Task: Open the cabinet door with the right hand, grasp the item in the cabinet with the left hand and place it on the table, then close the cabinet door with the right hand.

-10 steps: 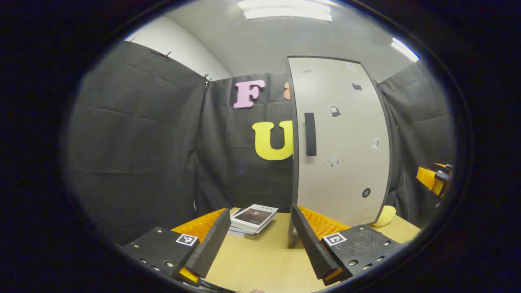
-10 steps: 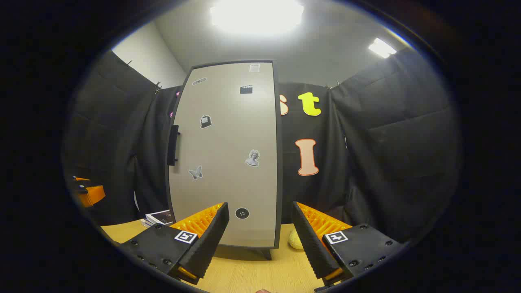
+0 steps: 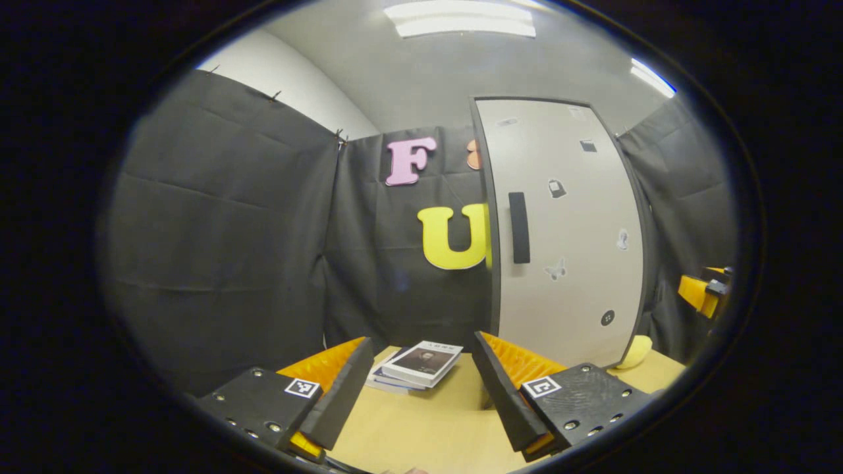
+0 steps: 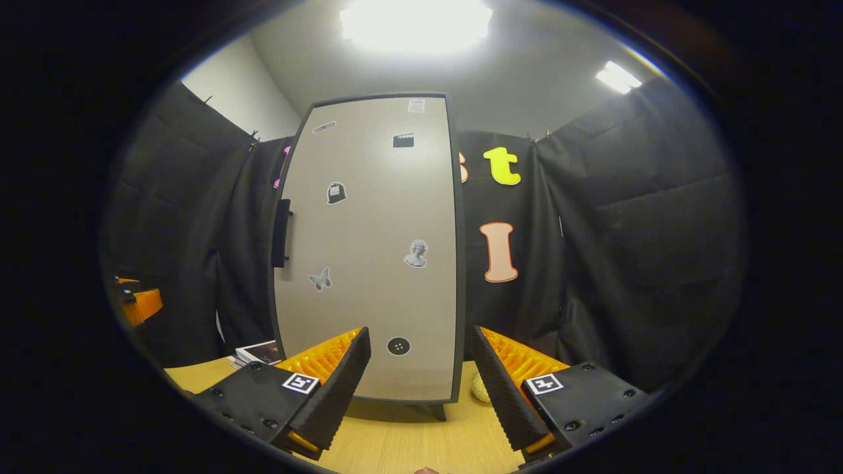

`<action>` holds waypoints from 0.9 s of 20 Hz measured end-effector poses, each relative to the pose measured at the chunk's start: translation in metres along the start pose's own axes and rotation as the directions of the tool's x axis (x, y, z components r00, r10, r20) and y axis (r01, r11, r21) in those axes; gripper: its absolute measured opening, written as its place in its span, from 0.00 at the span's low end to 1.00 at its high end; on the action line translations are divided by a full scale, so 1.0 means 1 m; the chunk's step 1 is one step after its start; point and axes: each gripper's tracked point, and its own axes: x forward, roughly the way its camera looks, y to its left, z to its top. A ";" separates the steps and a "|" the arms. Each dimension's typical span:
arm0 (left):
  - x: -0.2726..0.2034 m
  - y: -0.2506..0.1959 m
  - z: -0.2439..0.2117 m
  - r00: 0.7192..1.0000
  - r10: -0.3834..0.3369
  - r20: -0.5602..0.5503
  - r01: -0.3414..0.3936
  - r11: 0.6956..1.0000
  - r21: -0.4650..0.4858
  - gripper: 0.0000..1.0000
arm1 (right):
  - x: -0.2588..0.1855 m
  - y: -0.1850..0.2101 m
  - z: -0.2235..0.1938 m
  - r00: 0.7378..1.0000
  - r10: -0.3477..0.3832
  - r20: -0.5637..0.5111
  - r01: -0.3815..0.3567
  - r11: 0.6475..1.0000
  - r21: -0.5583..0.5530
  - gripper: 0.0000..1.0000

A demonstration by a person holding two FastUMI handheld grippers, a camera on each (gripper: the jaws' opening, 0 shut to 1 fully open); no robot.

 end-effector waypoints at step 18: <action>-0.007 0.019 0.001 1.000 0.014 -0.007 -0.014 1.000 0.013 0.95 | 0.023 0.031 0.025 1.000 0.025 0.008 -0.026 0.999 0.044 0.98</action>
